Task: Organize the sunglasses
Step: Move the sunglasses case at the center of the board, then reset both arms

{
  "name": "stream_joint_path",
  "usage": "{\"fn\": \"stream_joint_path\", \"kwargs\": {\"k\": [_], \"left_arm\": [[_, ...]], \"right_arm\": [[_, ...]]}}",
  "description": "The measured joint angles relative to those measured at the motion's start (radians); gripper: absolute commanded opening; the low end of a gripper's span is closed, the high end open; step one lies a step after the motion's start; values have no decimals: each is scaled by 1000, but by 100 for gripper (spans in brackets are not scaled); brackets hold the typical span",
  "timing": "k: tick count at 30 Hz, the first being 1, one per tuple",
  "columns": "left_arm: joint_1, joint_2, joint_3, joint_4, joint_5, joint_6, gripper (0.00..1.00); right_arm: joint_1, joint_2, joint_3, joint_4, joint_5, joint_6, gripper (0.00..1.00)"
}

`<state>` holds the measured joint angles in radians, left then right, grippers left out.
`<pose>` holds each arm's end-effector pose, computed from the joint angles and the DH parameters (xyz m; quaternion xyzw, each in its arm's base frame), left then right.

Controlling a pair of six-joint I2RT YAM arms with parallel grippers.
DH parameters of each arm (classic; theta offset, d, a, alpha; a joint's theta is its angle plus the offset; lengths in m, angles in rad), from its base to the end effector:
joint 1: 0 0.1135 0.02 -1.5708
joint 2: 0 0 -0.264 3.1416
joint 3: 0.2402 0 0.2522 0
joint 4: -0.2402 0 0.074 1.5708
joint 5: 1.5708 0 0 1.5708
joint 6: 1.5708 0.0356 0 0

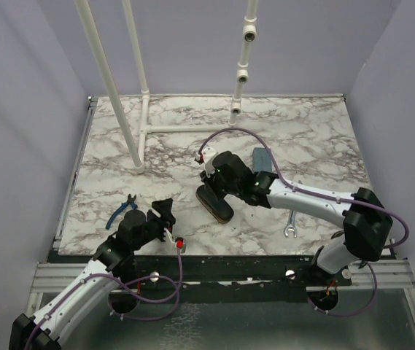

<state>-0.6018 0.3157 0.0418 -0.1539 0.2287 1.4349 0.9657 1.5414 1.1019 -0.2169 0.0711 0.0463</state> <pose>0.0943 -0.0746 0.1419 0.7437 0.3860 0.1297 0.5302 0.1990 0.2833 0.2606 -0.3838 0.8106 0.1859 0.4013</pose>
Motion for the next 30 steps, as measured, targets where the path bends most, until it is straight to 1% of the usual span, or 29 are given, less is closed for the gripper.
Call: {"fn": "stream_joint_path", "kwargs": {"k": [1,2,4,7,8,12,15,18,19,20,21,23,24,25,26,30], "left_arm": [[0,0,0,0,-2,-2,62],[0,0,0,-1,-2,-4,62],[0,0,0,-1,-5,-8,62],[0,0,0,-2,-7,-13,61],[0,0,0,-2,-8,-16,61],[0,-2,1,-2,-10,-20,62],[0,-2,1,-2,-10,-21,62],[0,-2,1,-2,-10,-21,61],[0,-2,1,-2,-10,-22,61],[0,-2,1,-2,-10,-23,61],[0,-2,1,-2,-10,-24,61],[0,-2,1,-2,-10,-26,64],[0,-2,1,-2,-10,-30,65],[0,-2,1,-2,-10,-34,67],[0,-2,1,-1,-10,-46,69],[0,18,3,3,-16,-156,76]], "right_arm": [[0,8,-8,14,0,6,6],[0,20,-18,26,-5,14,3],[0,55,-48,54,-18,34,3],[0,134,-115,98,-52,80,3],[0,157,-138,134,-84,103,3],[8,203,-167,153,-96,137,3],[1,203,-162,140,-96,138,6],[-2,195,-138,84,-96,125,12],[-2,187,-126,64,-98,116,15],[-2,172,-113,48,-102,106,21],[-2,153,-99,35,-106,93,30],[-2,99,-76,26,-107,71,62],[-4,68,-65,24,-107,59,74],[-8,37,-54,21,-107,47,93],[-14,8,-45,22,-106,31,99],[-46,-45,-24,21,-91,-15,100]]}}
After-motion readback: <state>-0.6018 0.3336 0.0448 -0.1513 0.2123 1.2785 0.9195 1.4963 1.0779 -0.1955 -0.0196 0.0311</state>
